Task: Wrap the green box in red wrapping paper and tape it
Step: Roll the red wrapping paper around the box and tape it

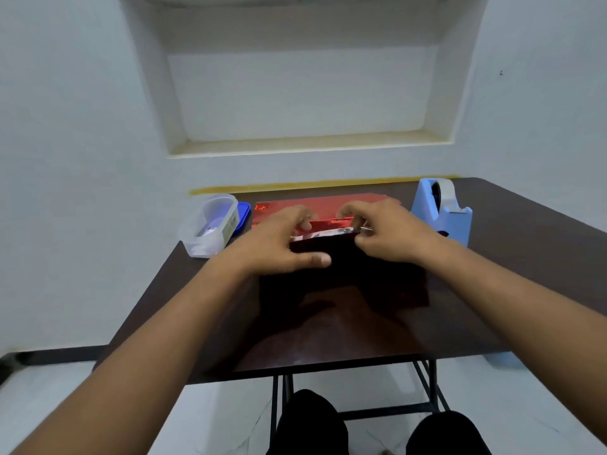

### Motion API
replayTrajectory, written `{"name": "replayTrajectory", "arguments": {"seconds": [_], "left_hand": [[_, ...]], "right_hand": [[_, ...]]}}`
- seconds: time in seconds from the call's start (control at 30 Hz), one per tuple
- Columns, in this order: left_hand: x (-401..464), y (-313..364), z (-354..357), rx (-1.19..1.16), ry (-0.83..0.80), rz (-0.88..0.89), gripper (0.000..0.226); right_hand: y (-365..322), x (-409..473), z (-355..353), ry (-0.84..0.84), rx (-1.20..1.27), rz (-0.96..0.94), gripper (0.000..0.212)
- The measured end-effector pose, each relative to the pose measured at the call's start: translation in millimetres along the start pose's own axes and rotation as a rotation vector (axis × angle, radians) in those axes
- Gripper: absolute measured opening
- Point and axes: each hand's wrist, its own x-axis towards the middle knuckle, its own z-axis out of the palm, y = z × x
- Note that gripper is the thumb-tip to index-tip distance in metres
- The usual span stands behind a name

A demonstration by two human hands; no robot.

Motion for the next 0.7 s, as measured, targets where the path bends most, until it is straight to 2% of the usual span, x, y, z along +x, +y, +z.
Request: {"name": "replayTrajectory", "arguments": {"seconds": [0.03,0.07,0.1,0.13,0.17,0.2,0.3,0.47,0.57,0.7], "left_hand": [[1.7,2.1,3.3,0.129,-0.007,0.015,0.083],[4.5,3.8,6.3,0.248,0.004,0.031,0.086],[8.6,4.4,7.1,0.294,0.035,0.042,0.072],[14.4,2.3,6.0,0.281,0.085,0.052,0.048],[19.6,-0.3,3.3,0.233,0.134,0.046,0.025],[24.9,-3.8,-1.3,0.182,0.181,0.026,0.013],[40.1,-12.4,-23.7,0.097,0.205,-0.021,0.003],[57.3,-14.7,-48.2,0.086,0.065,-0.093,0.013],[71.6,-18.8,-54.6,0.02,-0.003,-0.167,0.025],[90.1,-26.5,-60.2,-0.06,-0.098,-0.218,0.025]], "right_hand": [[-1.6,2.4,-2.9,0.003,-0.001,-0.003,0.05],[-2.2,5.0,-5.6,0.006,-0.01,-0.004,0.051],[-2.8,6.8,-7.8,0.008,-0.022,-0.008,0.053],[-2.5,7.7,-10.9,0.001,-0.039,-0.01,0.055],[-0.4,8.8,-14.0,-0.016,-0.058,-0.02,0.058],[2.1,9.5,-17.6,-0.042,-0.084,-0.026,0.061],[16.9,14.5,-28.5,-0.088,-0.144,0.001,0.057],[46.5,37.3,-46.6,0.014,-0.043,0.052,0.024],[52.7,52.6,-52.1,0.053,-0.011,0.074,0.019],[57.0,76.2,-49.1,0.091,0.007,0.092,0.017]]}}
